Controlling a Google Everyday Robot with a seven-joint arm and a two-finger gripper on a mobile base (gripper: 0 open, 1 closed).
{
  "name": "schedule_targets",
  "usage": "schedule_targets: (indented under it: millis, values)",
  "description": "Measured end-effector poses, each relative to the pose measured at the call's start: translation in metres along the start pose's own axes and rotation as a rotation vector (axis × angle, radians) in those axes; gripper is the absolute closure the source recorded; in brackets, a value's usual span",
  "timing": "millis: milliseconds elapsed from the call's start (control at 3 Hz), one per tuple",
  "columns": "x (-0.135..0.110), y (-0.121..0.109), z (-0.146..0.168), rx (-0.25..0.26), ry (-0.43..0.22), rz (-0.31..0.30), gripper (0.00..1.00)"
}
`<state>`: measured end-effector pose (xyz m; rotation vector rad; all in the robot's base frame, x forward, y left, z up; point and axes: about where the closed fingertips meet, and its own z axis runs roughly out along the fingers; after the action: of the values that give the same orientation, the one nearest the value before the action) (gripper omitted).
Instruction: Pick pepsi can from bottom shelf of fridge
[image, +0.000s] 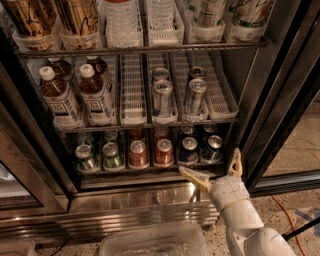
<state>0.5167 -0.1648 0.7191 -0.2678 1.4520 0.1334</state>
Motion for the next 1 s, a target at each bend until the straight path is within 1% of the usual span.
schedule_targets:
  millis: [333, 667, 1000]
  values:
    - [0.018, -0.008, 0.006, 0.025, 0.022, 0.000, 0.00]
    - [0.045, -0.025, 0.010, 0.075, 0.035, 0.012, 0.00]
    - [0.067, -0.040, 0.011, 0.112, 0.036, 0.043, 0.00]
